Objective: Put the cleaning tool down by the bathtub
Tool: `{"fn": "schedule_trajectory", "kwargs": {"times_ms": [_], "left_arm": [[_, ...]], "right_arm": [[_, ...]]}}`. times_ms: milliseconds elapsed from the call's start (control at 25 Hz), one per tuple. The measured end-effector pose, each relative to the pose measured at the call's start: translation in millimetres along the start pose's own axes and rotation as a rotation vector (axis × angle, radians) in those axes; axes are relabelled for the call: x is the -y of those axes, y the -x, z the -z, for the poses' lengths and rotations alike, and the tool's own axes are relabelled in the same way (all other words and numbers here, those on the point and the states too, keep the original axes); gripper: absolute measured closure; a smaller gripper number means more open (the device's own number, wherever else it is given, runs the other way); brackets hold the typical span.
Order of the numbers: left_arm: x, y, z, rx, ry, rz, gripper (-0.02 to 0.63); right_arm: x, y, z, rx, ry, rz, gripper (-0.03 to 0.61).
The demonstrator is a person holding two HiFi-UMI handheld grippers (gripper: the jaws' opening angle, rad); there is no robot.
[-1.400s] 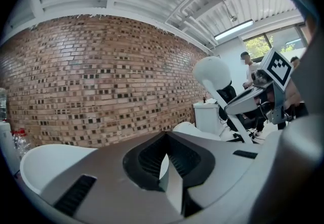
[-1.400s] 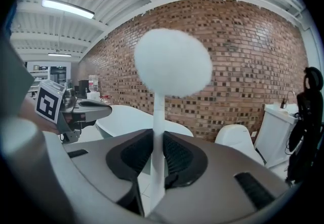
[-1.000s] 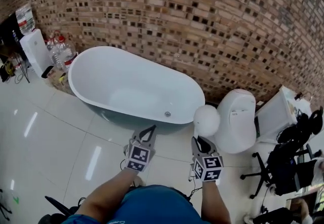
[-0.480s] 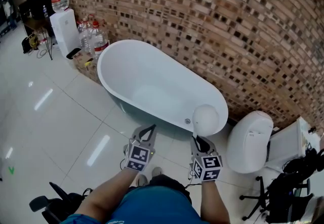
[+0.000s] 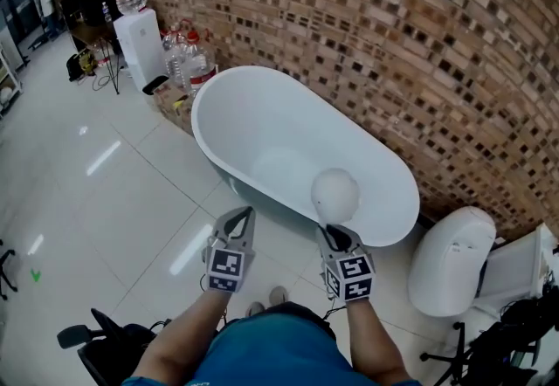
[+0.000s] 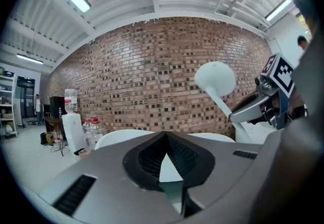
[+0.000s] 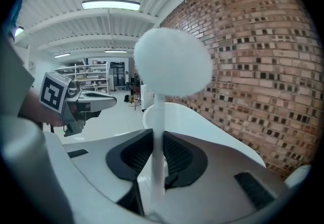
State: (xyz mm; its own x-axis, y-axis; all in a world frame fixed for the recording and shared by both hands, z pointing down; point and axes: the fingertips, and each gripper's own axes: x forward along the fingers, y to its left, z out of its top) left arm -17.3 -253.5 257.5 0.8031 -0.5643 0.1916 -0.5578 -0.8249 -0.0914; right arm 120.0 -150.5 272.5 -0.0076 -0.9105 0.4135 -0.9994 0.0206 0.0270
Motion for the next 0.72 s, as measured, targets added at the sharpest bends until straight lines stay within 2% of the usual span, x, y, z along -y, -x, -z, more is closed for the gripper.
{"fn": "schedule_trajectory", "kwargs": {"times_ms": [280,440,720], "left_arm": [[-23.1,-29.3,-2.0,-0.013,0.008,-0.086,0.611],[-50.3,-28.9,12.4,-0.052,-0.004,-0.137,0.611],[-114.6,-33.9,30.7,-0.072,0.044,-0.19,0.611]], "right_arm": [[10.9,-50.1,-12.8,0.008,0.021,-0.114,0.489],[-2.3,-80.9,-15.8,0.003,0.018,-0.177,0.489],[-37.5,-142.9,-37.7,-0.021,0.072,-0.251,0.489]]}}
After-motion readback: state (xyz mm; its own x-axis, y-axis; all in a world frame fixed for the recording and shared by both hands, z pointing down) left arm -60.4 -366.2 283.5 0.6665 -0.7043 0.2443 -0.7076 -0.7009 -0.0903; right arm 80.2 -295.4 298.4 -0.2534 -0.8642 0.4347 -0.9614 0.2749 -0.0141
